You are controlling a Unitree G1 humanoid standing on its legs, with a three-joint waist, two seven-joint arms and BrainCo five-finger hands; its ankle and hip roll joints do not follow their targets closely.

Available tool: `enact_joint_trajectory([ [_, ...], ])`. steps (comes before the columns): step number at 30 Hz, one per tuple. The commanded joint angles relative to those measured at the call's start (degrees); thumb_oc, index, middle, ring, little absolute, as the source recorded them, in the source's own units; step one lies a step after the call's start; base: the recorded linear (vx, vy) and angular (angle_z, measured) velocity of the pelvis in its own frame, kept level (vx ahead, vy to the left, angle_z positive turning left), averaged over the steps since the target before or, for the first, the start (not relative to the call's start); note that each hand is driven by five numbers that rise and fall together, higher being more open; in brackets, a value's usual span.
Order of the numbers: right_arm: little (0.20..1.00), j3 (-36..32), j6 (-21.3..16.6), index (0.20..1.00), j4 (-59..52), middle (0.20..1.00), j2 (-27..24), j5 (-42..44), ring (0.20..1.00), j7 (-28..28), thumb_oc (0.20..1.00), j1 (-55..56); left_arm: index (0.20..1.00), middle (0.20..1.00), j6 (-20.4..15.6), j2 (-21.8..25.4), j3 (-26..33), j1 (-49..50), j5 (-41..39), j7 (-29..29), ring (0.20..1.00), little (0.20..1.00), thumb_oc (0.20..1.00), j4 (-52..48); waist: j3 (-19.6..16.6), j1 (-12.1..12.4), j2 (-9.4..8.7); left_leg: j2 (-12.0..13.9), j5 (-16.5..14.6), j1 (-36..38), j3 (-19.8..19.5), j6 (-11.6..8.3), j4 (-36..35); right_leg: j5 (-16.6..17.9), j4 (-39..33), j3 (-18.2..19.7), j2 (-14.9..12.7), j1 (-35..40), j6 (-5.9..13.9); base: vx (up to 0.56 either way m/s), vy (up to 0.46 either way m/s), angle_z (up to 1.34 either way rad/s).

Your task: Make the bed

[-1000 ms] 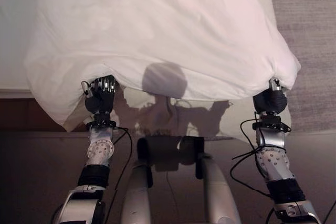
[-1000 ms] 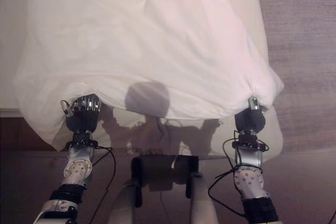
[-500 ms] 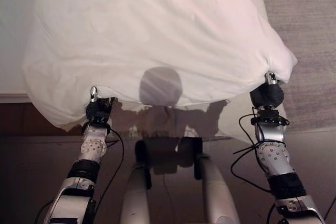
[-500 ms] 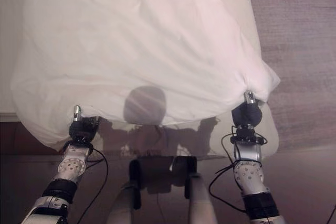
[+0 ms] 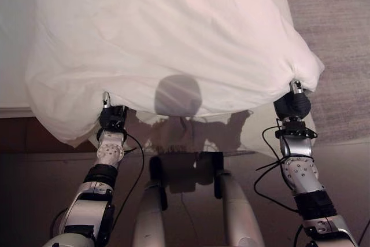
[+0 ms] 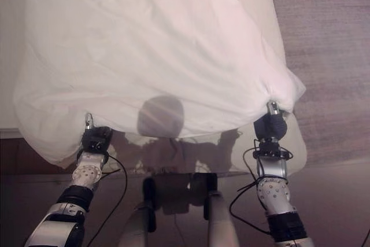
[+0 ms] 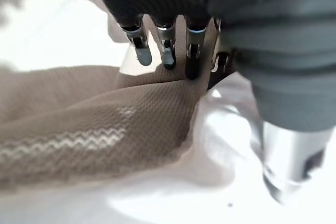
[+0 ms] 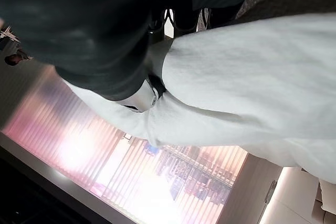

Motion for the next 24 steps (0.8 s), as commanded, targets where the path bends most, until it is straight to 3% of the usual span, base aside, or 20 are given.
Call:
enact_joint_trajectory([
  [1,0.200,-5.2,-3.5,0.200,-4.8,0.200,0.6,0.6,0.200,5.1,0.200,2.1,0.200,0.200,-5.9,0.7,2.6,-2.5,0.2,-3.8,0.200,0.200,0.200,-3.0,-2.2,-3.3,1.29,-3.0,1.5,-2.9,0.8,3.94,-0.8,3.5,-4.0,0.9,4.7,1.2,-0.48,0.00,0.000,0.00],
  [13,0.200,-4.4,-3.6,0.200,-4.4,0.200,2.9,1.2,0.200,5.6,0.200,4.4,0.200,0.200,-10.3,-3.5,2.5,4.4,0.1,-10.8,0.200,0.200,0.200,-17.4,-2.6,-2.1,1.56,-2.8,3.4,-0.5,0.2,3.42,-4.9,3.4,-5.0,1.0,5.8,2.1,-0.75,0.00,-0.023,-0.01],
  [17,0.200,-4.0,-3.7,0.200,-4.4,0.200,4.6,0.8,0.200,4.7,0.200,6.4,0.200,0.200,-10.5,-6.3,1.7,9.9,0.3,-12.8,0.200,0.200,0.200,-26.3,-2.7,-1.2,1.76,-2.0,6.0,2.3,-1.2,2.12,-8.3,1.7,-4.4,-0.4,7.4,3.8,-1.96,-0.01,-0.174,-0.02],
  [22,0.200,-3.8,-4.3,0.200,-3.2,0.200,5.6,1.0,0.200,2.3,0.200,7.2,0.200,0.200,-10.7,-7.4,-0.1,14.0,3.1,-11.6,0.200,0.200,0.200,-32.6,-2.2,-0.3,0.61,-1.0,8.3,2.8,-2.7,0.74,-7.4,0.5,-5.2,-2.5,8.4,6.6,-3.35,-0.02,-0.184,0.13],
  [24,0.200,-3.7,-4.5,0.200,-2.3,0.200,5.7,1.1,0.200,1.9,0.200,6.8,0.200,0.200,-10.5,-8.2,-0.2,15.0,3.5,-11.8,0.200,0.200,0.200,-34.9,-1.3,0.8,-0.80,-1.9,8.4,2.7,-5.9,0.24,-4.9,0.2,-5.3,-2.8,8.3,7.8,-3.87,-0.06,-0.154,0.22],
])
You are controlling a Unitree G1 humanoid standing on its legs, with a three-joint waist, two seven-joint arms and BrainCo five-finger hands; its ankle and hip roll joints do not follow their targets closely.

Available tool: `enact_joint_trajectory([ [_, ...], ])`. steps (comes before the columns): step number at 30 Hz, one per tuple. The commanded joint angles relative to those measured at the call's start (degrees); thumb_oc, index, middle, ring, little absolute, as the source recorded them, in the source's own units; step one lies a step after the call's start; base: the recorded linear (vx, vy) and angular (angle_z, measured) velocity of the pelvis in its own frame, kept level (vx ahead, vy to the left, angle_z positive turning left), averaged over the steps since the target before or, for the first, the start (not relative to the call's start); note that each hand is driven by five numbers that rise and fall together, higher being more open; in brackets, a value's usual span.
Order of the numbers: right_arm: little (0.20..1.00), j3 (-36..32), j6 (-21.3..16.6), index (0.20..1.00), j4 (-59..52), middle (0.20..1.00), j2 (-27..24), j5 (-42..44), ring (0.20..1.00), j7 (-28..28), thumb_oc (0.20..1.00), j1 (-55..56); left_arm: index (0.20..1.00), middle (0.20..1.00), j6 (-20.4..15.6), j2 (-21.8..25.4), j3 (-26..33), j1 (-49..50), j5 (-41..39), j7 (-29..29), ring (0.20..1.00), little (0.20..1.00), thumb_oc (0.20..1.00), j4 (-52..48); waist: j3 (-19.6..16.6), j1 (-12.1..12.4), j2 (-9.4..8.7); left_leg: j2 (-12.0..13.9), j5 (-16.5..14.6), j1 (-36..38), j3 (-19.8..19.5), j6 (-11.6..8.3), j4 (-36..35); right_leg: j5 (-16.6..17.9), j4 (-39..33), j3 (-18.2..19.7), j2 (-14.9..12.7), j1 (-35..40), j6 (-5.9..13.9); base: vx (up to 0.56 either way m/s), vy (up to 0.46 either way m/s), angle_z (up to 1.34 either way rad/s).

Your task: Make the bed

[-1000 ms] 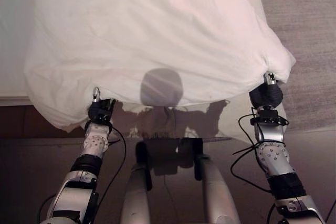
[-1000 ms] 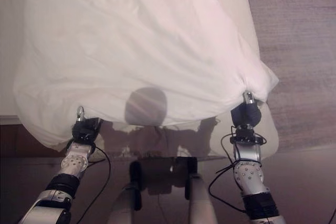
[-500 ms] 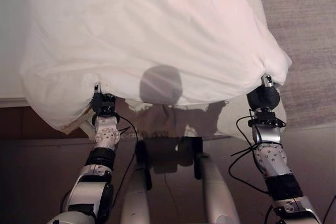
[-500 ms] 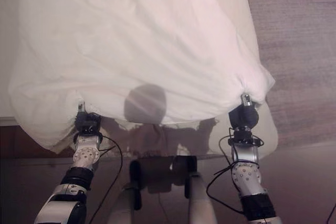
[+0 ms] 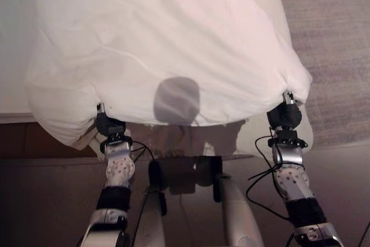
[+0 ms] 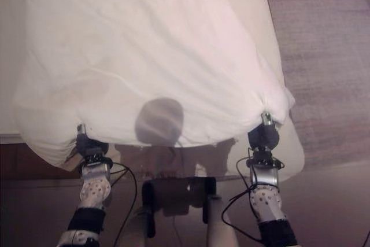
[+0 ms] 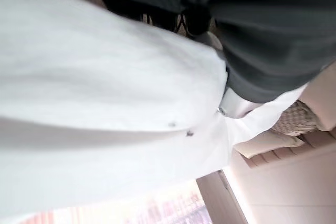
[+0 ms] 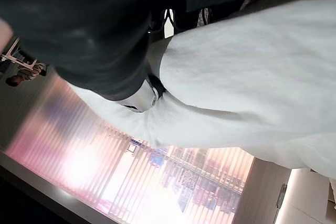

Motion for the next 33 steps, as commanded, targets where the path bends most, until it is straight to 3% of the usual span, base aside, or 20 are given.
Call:
enact_joint_trajectory([
  [1,0.200,-3.6,-4.3,0.200,-3.4,0.200,-0.5,1.2,0.200,0.2,0.200,3.1,0.200,0.200,-0.5,1.4,-0.6,0.0,6.3,-3.9,0.200,0.200,0.200,-10.0,-1.0,0.0,-1.93,-2.2,5.3,-1.1,-4.9,3.26,-0.6,2.9,-7.1,0.4,6.0,5.0,-3.41,-0.03,-0.087,0.20],
  [5,0.200,-2.3,-5.7,0.200,-2.7,0.200,0.9,1.8,0.200,-2.2,0.200,3.3,0.200,0.200,-0.4,1.8,-0.5,2.3,6.6,-3.3,0.200,0.200,0.200,-13.1,-1.1,1.0,-2.77,3.2,7.6,1.8,-8.7,2.90,-5.5,3.2,-6.6,1.6,6.1,5.2,-2.86,0.01,0.070,0.23],
  [7,0.200,-1.9,-6.3,0.200,-2.2,0.200,1.9,3.6,0.200,-2.6,0.200,3.5,0.200,0.200,-0.6,2.2,0.4,2.7,6.0,-3.3,0.200,0.200,0.200,-14.1,-1.1,1.6,-2.09,6.1,9.8,3.7,-11.1,2.03,-10.7,3.0,-5.6,3.2,6.2,4.7,-2.15,0.01,0.305,-0.24],
  [9,0.200,-1.2,-6.2,0.200,0.0,0.200,2.3,4.5,0.200,-2.6,0.200,3.5,0.200,0.200,-1.4,2.4,-0.4,1.6,5.1,-3.4,0.200,0.200,0.200,-14.1,-0.7,1.8,-0.76,7.4,11.0,4.6,-9.9,1.15,-13.3,3.2,-5.2,4.5,4.3,4.5,-0.70,-0.02,0.485,-0.16],
  [10,0.200,-0.9,-6.1,0.200,0.2,0.200,2.6,4.6,0.200,-2.7,0.200,3.3,0.200,0.200,-1.5,2.6,-0.8,1.1,5.3,-3.6,0.200,0.200,0.200,-14.2,-0.6,2.0,-0.46,6.9,10.2,4.7,-10.1,1.12,-12.2,4.1,-5.7,4.9,3.3,4.3,-0.04,-0.03,0.842,0.00],
  [11,0.200,-0.2,-6.4,0.200,0.3,0.200,3.0,4.4,0.200,-3.0,0.200,3.1,0.200,0.200,-1.9,3.2,-2.0,-0.3,4.9,-3.7,0.200,0.200,0.200,-14.0,-0.4,1.3,-0.23,3.4,3.4,3.0,-7.3,2.28,-4.1,7.9,-8.5,6.4,-1.0,4.8,2.78,-0.03,0.647,0.01],
  [13,0.200,-0.3,-6.4,0.200,0.3,0.200,3.0,4.3,0.200,-3.0,0.200,3.0,0.200,0.200,-1.9,3.3,-2.0,-0.4,4.9,-3.8,0.200,0.200,0.200,-13.9,-0.6,1.3,-0.27,3.3,3.4,2.5,-7.3,2.34,-3.8,8.2,-8.7,6.4,-1.0,4.5,2.85,-0.01,0.378,0.06],
  [14,0.200,0.2,-6.0,0.200,-0.2,0.200,3.0,3.9,0.200,-3.2,0.200,2.9,0.200,0.200,-1.7,4.1,-3.3,-1.2,5.9,-3.7,0.200,0.200,0.200,-13.7,-0.5,1.1,-0.76,-0.1,-0.8,1.4,-6.9,3.36,1.2,11.7,-12.7,7.3,-4.0,6.4,4.63,0.07,0.785,0.05],
  [15,0.200,-0.2,-5.3,0.200,-1.1,0.200,3.1,4.3,0.200,-2.5,0.200,3.8,0.200,0.200,-0.9,5.1,-4.7,-1.8,5.5,-5.0,0.200,0.200,0.200,-13.7,-0.3,0.4,-0.42,-5.1,-5.0,-1.5,-5.2,4.94,7.9,20.2,-18.9,9.2,-9.1,9.2,5.07,0.15,1.337,0.09],
  [16,0.200,0.6,-4.4,0.200,-1.5,0.200,3.3,3.1,0.200,-2.7,0.200,4.0,0.200,0.200,-0.2,6.2,-5.7,-1.2,7.7,-4.5,0.200,0.200,0.200,-13.4,-0.7,-0.2,0.97,-7.5,-8.1,-1.9,-2.5,6.87,10.1,28.3,-24.8,7.8,-14.6,9.4,4.60,0.13,1.075,0.30],
  [18,0.200,0.6,-4.4,0.200,-1.6,0.200,3.4,3.1,0.200,-2.7,0.200,4.0,0.200,0.200,-0.2,6.2,-5.7,-1.2,7.7,-4.5,0.200,0.200,0.200,-13.4,-1.0,-0.3,0.78,-7.8,-7.9,-2.3,-2.4,7.01,10.1,28.7,-25.2,7.9,-14.9,9.2,4.74,0.05,0.477,0.32],
  [19,0.200,1.1,-2.8,0.200,-2.4,0.200,2.9,1.9,0.200,-2.0,0.200,4.8,0.200,0.200,0.3,7.1,-5.5,-0.2,9.5,-4.7,0.200,0.200,0.200,-14.0,-1.2,-0.5,1.48,-8.5,-8.2,-1.5,-0.9,8.18,9.6,22.2,-24.1,7.0,-11.5,9.5,2.37,0.02,0.552,-0.51],
  [20,0.200,1.3,-2.7,0.200,-2.1,0.200,2.9,2.6,0.200,-1.2,0.200,4.9,0.200,0.200,0.7,6.7,-5.4,0.1,9.1,-5.0,0.200,0.200,0.200,-13.9,-1.2,-1.0,1.56,-8.9,-7.3,-0.8,-0.1,8.46,7.5,18.7,-21.6,7.7,-8.2,7.9,1.65,0.02,0.550,-0.83],
  [21,0.200,1.3,-2.7,0.200,-2.1,0.200,2.9,2.6,0.200,-1.2,0.200,4.9,0.200,0.200,0.7,6.7,-5.4,0.1,9.1,-5.0,0.200,0.200,0.200,-13.9,-1.3,-1.0,1.55,-8.9,-7.3,-0.9,-0.1,8.46,7.4,18.7,-21.6,7.7,-8.2,7.8,1.65,-0.05,0.419,-0.82],
  [22,0.200,1.5,-3.0,0.200,-1.5,0.200,3.1,2.9,0.200,-1.3,0.200,5.6,0.200,0.200,1.8,6.5,-5.1,1.6,10.8,-4.5,0.200,0.200,0.200,-14.9,-0.8,-1.7,1.37,-10.2,-5.7,0.7,1.3,8.99,3.8,14.1,-18.9,7.2,-0.6,5.0,0.60,-0.06,0.338,-0.50],
  [24,0.200,2.5,-2.9,0.200,-0.9,0.200,2.9,2.1,0.200,-1.4,0.200,7.2,0.200,0.200,2.1,5.7,-5.2,2.1,11.1,-3.9,0.200,0.200,0.200,-14.7,-0.6,-2.3,0.55,-11.8,-4.0,2.1,2.9,8.96,0.0,10.6,-14.0,5.7,6.8,4.4,-0.35,-0.06,0.302,-0.44],
  [25,0.200,2.8,-3.1,0.200,-1.1,0.200,2.6,1.7,0.200,-1.5,0.200,8.0,0.200,0.200,2.3,5.6,-5.4,2.0,11.7,-3.5,0.200,0.200,0.200,-14.6,-0.7,-2.6,0.41,-12.6,-3.6,2.9,2.6,8.99,-1.5,9.4,-13.1,7.2,8.6,4.9,-0.82,-0.04,0.161,0.06],
  [26,0.200,2.8,-3.1,0.200,-1.2,0.200,2.4,1.9,0.200,-1.1,0.200,9.2,0.200,0.200,2.1,5.1,-5.7,3.0,11.9,-3.0,0.200,0.200,0.200,-14.3,-1.2,-2.8,0.07,-14.1,-2.4,3.5,2.5,9.43,-3.0,8.5,-11.0,8.2,12.9,5.2,-2.10,-0.02,0.089,0.42],
  [29,0.200,2.7,-3.2,0.200,-1.1,0.200,1.3,2.2,0.200,-0.9,0.200,10.2,0.200,0.200,2.3,4.4,-6.0,4.3,11.9,-2.9,0.200,0.200,0.200,-14.7,-1.6,-3.0,0.77,-15.0,-2.1,3.2,2.1,9.56,-3.5,7.8,-9.8,11.0,14.5,4.9,-3.11,-0.03,0.018,0.15],
  [33,0.200,2.7,-3.0,0.200,-1.0,0.200,0.0,1.5,0.200,-2.4,0.200,9.9,0.200,0.200,1.5,2.5,-5.8,6.2,11.0,-1.8,0.200,0.200,0.200,-15.0,-2.2,-2.2,2.26,-14.3,-2.3,2.5,3.0,9.26,-2.2,9.0,-13.1,10.2,12.6,6.8,-2.74,-0.03,-0.105,-0.17],
])
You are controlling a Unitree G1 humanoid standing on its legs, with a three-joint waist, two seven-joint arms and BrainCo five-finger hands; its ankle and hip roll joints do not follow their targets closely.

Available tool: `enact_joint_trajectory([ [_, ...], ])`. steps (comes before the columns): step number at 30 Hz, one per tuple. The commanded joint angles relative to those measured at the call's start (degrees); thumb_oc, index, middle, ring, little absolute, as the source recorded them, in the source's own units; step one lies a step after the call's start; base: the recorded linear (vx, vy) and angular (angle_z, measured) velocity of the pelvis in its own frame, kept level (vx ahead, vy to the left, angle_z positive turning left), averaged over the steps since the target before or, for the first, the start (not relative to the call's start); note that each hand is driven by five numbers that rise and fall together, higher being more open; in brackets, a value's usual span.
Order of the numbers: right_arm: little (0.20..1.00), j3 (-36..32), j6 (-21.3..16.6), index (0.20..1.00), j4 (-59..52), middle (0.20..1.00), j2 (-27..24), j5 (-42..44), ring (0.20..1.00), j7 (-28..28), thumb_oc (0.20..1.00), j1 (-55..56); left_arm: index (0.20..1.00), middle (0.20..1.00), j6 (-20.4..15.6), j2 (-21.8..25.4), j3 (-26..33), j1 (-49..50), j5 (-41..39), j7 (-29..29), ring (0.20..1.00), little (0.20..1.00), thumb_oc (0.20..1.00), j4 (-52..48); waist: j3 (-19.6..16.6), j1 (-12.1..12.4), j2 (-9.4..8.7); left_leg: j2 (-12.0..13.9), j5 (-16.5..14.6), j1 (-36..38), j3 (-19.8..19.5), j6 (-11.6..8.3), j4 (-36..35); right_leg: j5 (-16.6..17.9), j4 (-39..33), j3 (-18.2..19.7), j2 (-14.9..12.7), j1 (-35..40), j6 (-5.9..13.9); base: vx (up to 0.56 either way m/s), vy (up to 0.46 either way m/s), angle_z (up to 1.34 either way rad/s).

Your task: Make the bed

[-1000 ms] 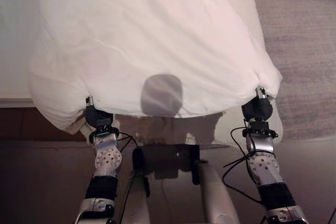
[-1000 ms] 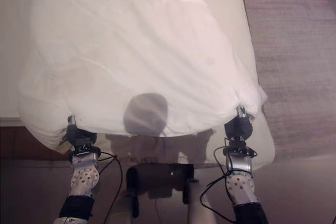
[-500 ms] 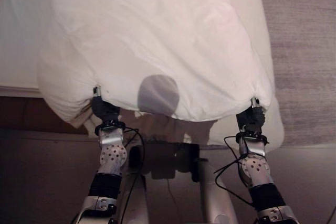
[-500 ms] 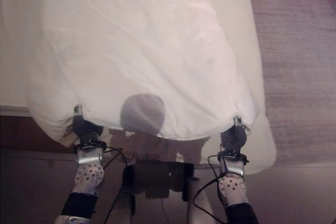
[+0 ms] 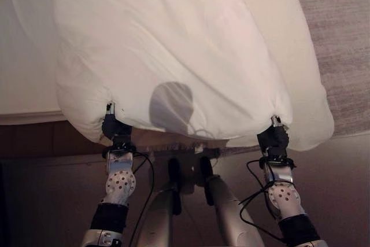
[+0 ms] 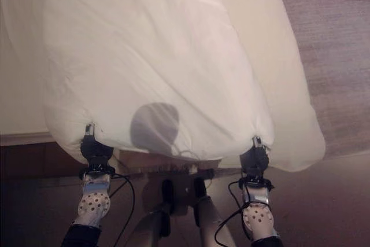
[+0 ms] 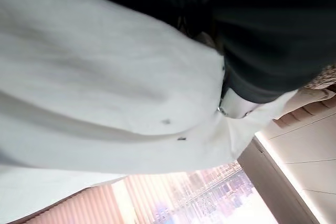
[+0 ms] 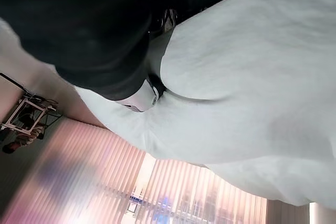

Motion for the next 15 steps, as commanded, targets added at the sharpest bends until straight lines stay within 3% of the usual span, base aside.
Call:
enact_joint_trajectory([
  [1,0.200,-1.6,-2.3,0.200,-3.6,0.200,-2.4,-2.5,0.200,0.4,0.200,4.0,0.200,0.200,-1.7,-0.6,-0.7,0.5,3.7,-1.4,0.200,0.200,0.200,-6.7,-4.5,-0.8,1.58,-3.0,-1.9,-1.1,-1.8,-1.23,0.4,7.1,-11.0,-2.4,3.3,3.0,2.84,-0.05,-0.185,-0.13],
  [4,0.200,-3.4,-2.7,0.200,-3.5,0.200,-3.7,-3.4,0.200,-0.9,0.200,4.4,0.200,0.200,-1.0,-2.0,-2.9,-0.9,4.0,-2.0,0.200,0.200,0.200,-6.4,-3.2,-2.0,2.09,-0.7,0.2,-5.7,2.0,-4.48,8.3,6.4,-12.7,-4.8,0.9,5.4,1.83,-0.10,-0.215,0.40],
  [8,0.200,-3.2,-3.2,0.200,-1.7,0.200,-3.4,-2.7,0.200,-1.3,0.200,3.3,0.200,0.200,-0.7,-3.2,-3.2,-0.6,3.7,-2.4,0.200,0.200,0.200,-6.2,-3.3,-1.6,1.67,-0.2,-0.3,-5.7,1.1,-3.93,7.8,6.2,-12.7,-5.8,1.1,5.9,1.26,-0.06,-0.128,0.57],
  [10,0.200,-3.1,-3.7,0.200,-1.1,0.200,-2.9,-3.0,0.200,-1.7,0.200,2.8,0.200,0.200,-0.3,-3.3,-3.7,-0.3,3.8,-2.1,0.200,0.200,0.200,-6.7,-3.6,-1.6,1.94,2.4,1.3,-4.4,0.4,-3.77,4.0,6.0,-12.0,-6.1,1.0,5.1,1.39,-0.03,-0.044,-0.01],
  [12,0.200,-3.1,-3.7,0.200,-0.6,0.200,-3.1,-3.0,0.200,-1.4,0.200,2.6,0.200,0.200,-0.2,-2.9,-3.5,0.3,4.1,-2.1,0.200,0.200,0.200,-7.3,-3.8,-1.3,1.71,5.3,3.7,-2.4,-2.5,-4.16,-0.7,5.6,-11.3,-5.9,0.2,4.9,1.41,-0.02,0.070,0.19],
  [15,0.200,-2.6,-4.1,0.200,-0.1,0.200,-3.0,-2.5,0.200,-0.9,0.200,2.6,0.200,0.200,-1.0,-2.2,-2.7,0.6,4.2,-1.8,0.200,0.200,0.200,-8.6,-3.9,0.0,0.67,9.0,7.0,-1.0,-10.9,-4.60,-5.1,4.6,-8.9,-4.6,-0.3,3.6,1.08,-0.01,0.144,0.08],
])
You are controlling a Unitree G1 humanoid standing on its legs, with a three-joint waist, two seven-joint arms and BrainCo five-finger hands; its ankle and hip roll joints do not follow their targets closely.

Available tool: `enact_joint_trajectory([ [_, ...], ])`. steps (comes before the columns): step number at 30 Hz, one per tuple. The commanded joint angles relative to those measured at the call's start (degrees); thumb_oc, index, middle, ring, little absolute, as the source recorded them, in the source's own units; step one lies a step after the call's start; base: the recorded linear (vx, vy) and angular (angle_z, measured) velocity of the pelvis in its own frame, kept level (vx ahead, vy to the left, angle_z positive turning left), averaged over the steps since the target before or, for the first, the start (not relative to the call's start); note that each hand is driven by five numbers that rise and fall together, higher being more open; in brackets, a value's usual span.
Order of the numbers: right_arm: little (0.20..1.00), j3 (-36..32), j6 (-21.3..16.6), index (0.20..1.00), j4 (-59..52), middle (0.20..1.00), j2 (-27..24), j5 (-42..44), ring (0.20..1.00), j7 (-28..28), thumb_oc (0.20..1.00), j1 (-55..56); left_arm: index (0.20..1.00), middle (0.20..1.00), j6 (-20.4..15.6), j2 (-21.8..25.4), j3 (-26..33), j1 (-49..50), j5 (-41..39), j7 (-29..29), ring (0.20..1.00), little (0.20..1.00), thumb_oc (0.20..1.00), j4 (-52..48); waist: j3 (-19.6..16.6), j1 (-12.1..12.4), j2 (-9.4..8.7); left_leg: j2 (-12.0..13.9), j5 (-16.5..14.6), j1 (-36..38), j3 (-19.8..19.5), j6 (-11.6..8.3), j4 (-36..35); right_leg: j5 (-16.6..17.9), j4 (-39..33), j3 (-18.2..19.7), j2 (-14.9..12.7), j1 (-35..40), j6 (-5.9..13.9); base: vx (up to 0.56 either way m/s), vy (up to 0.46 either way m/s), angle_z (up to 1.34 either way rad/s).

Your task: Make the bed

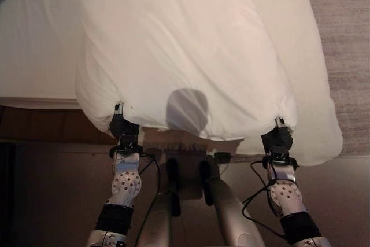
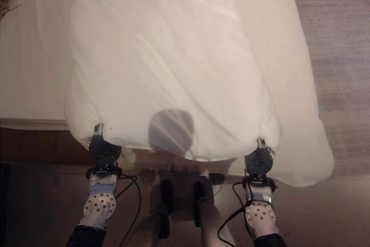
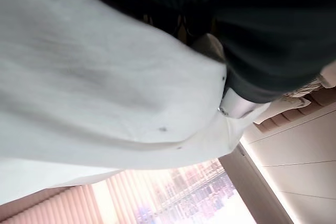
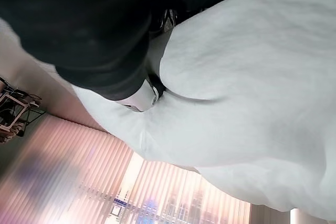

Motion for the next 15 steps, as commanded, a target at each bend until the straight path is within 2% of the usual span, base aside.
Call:
enact_joint_trajectory([
  [1,0.200,-0.6,-3.0,0.200,-2.5,0.200,-2.4,-1.5,0.200,2.0,0.200,3.6,0.200,0.200,-1.8,-0.6,0.3,2.0,4.1,-3.0,0.200,0.200,0.200,-8.9,-3.9,-0.1,0.66,6.0,8.1,0.1,-8.5,0.56,-6.8,4.5,-11.1,1.3,1.8,4.2,7.58,0.00,0.130,0.10],
  [2,0.200,-0.6,-3.0,0.200,-2.5,0.200,-2.4,-1.5,0.200,2.0,0.200,3.6,0.200,0.200,-1.8,-0.6,0.3,2.0,4.1,-3.0,0.200,0.200,0.200,-8.9,-3.9,-0.1,0.66,6.0,8.2,0.2,-8.5,0.55,-6.9,4.5,-11.1,1.2,1.8,4.2,7.58,0.02,0.369,0.06],
  [3,0.200,-0.5,-3.0,0.200,-1.5,0.200,-2.0,-1.2,0.200,1.9,0.200,2.6,0.200,0.200,-2.3,0.1,0.6,1.8,4.4,-2.9,0.200,0.200,0.200,-9.5,-4.6,1.0,0.85,8.5,10.4,1.8,-11.5,-1.28,-11.9,3.9,-10.2,1.9,1.6,3.9,8.54,0.01,0.297,-0.01],
  [4,0.200,-0.5,-3.0,0.200,-1.5,0.200,-2.0,-1.2,0.200,1.8,0.200,2.5,0.200,0.200,-2.3,0.1,0.6,1.8,4.4,-2.9,0.200,0.200,0.200,-9.5,-4.6,1.0,0.87,8.5,10.5,1.9,-11.5,-1.30,-12.0,3.9,-10.3,1.9,1.6,3.9,8.53,0.00,0.460,-0.09],
  [5,0.200,-0.1,-3.0,0.200,-1.2,0.200,-1.9,-1.3,0.200,1.5,0.200,1.8,0.200,0.200,-2.7,0.7,0.6,1.7,4.8,-2.7,0.200,0.200,0.200,-9.6,-4.6,1.7,0.86,8.1,9.9,2.1,-13.1,-1.51,-11.4,4.1,-10.2,2.4,1.5,3.8,9.17,-0.01,0.285,-0.10],
  [7,0.200,0.9,-3.2,0.200,-1.2,0.200,-1.6,-1.9,0.200,0.9,0.200,1.1,0.200,0.200,-2.9,1.2,0.3,1.6,4.1,-2.8,0.200,0.200,0.200,-9.5,-4.8,2.2,0.96,7.4,6.9,1.4,-11.7,-1.14,-8.7,4.8,-9.9,3.4,0.0,2.9,10.56,-0.04,0.484,-0.25],
  [9,0.200,-0.3,-3.5,0.200,-1.4,0.200,-0.7,-2.0,0.200,0.4,0.200,1.0,0.200,0.200,-2.8,2.4,-0.9,0.6,4.2,-2.8,0.200,0.200,0.200,-8.8,-4.5,2.1,0.41,6.1,4.8,0.1,-7.4,-1.03,-4.2,7.2,-13.8,3.8,-4.1,5.4,13.07,-0.02,0.584,-0.36],
  [10,0.200,0.2,-3.3,0.200,-1.3,0.200,-0.7,-2.4,0.200,0.2,0.200,0.6,0.200,0.200,-2.5,2.7,-1.4,0.0,4.0,-3.3,0.200,0.200,0.200,-8.3,-4.9,1.8,0.19,6.0,2.0,0.0,-5.0,-0.59,-2.0,8.2,-15.2,3.7,-6.0,6.2,14.32,0.04,0.643,-0.11],
  [11,0.200,-0.3,-2.8,0.200,-1.8,0.200,-0.7,-2.8,0.200,0.1,0.200,1.6,0.200,0.200,-1.5,2.7,-2.4,0.4,4.2,-3.8,0.200,0.200,0.200,-7.6,-4.9,1.7,0.44,3.5,-0.4,-0.9,-3.9,0.34,2.9,10.6,-18.3,4.8,-9.3,8.3,15.69,0.06,0.696,0.04],
  [12,0.200,-0.7,-2.2,0.200,-1.8,0.200,-0.7,-2.7,0.200,0.1,0.200,2.1,0.200,0.200,-1.1,3.2,-2.9,0.4,4.5,-4.3,0.200,0.200,0.200,-6.8,-4.8,1.1,0.68,1.3,-2.4,-1.5,-3.3,1.23,5.8,15.1,-20.2,5.6,-12.5,8.8,16.44,0.06,0.764,0.15],
  [13,0.200,-0.7,-1.8,0.200,-1.6,0.200,-0.5,-3.1,0.200,-0.2,0.200,2.1,0.200,0.200,-1.1,3.3,-3.3,0.8,4.3,-4.5,0.200,0.200,0.200,-6.5,-5.1,1.0,0.79,-0.2,-3.5,-1.5,-2.5,2.42,6.7,17.1,-22.1,5.7,-14.4,9.0,16.04,0.06,0.710,0.07],
  [14,0.200,-0.6,-1.7,0.200,-1.3,0.200,-0.2,-3.4,0.200,-0.2,0.200,1.7,0.200,0.200,-1.0,3.4,-3.2,1.1,4.1,-4.4,0.200,0.200,0.200,-6.1,-5.1,1.1,1.00,-0.6,-4.5,-0.8,-1.2,3.21,6.6,19.8,-24.0,4.8,-16.0,8.9,15.70,0.04,0.453,-0.02],
  [15,0.200,-0.5,-1.7,0.200,-1.3,0.200,-0.2,-3.4,0.200,-0.2,0.200,1.7,0.200,0.200,-1.0,3.4,-3.2,1.1,4.1,-4.4,0.200,0.200,0.200,-6.1,-5.2,1.1,0.91,-0.7,-4.3,-1.0,-1.1,3.25,6.5,20.0,-24.2,4.9,-16.1,8.8,15.75,0.02,0.737,-0.16],
])
